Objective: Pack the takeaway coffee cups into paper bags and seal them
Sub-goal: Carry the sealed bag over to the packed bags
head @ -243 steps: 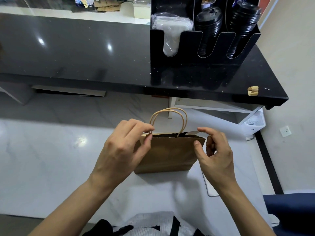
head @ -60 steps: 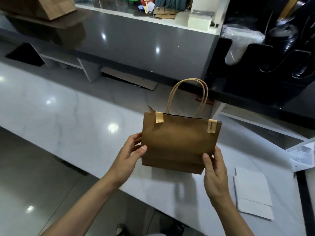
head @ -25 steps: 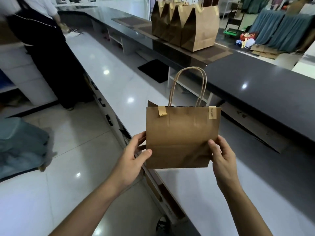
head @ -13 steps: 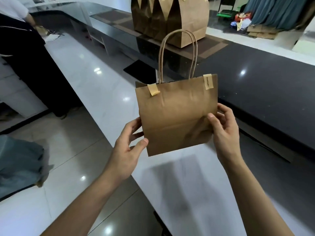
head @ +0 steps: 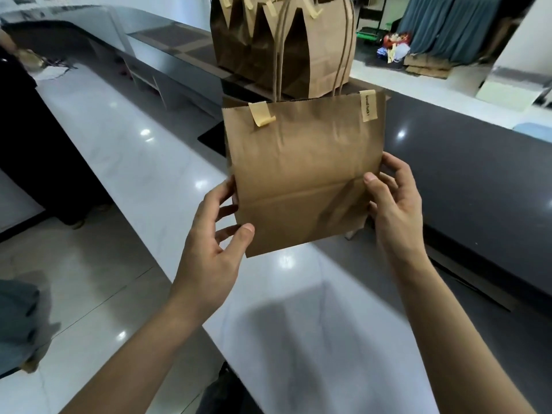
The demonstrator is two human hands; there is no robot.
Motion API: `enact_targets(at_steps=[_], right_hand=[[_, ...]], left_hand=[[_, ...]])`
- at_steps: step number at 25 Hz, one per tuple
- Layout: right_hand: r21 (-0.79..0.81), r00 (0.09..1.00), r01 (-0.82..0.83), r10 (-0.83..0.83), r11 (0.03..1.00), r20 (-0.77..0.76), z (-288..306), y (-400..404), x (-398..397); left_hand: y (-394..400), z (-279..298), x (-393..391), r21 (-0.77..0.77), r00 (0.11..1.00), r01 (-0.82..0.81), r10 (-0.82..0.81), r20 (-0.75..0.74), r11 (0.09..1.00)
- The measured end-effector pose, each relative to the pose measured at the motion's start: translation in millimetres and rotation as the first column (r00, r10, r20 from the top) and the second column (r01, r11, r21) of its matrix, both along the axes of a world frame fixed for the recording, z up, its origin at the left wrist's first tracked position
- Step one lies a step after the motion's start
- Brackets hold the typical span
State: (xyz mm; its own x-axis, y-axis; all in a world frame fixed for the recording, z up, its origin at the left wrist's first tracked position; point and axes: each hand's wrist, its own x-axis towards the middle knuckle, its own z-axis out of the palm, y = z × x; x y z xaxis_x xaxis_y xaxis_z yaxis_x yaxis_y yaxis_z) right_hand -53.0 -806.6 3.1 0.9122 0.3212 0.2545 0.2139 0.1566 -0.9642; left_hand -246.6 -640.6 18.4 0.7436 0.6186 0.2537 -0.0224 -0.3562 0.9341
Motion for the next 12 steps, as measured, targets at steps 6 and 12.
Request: enact_targets(at_steps=[6, 12], right_hand=[[0.016, 0.986, 0.165, -0.165, 0.986, 0.037, 32.0, 48.9, 46.4], [-0.052, 0.957, 0.280, -0.283, 0.959, -0.066, 49.1, 94.2, 113.2]], left_hand=[[61.5, 14.7, 62.3, 0.016, 0.982, 0.179, -0.180, 0.053, 0.984], [108.3, 19.2, 131.4, 0.058, 0.934, 0.346, -0.350, 0.076, 0.936]])
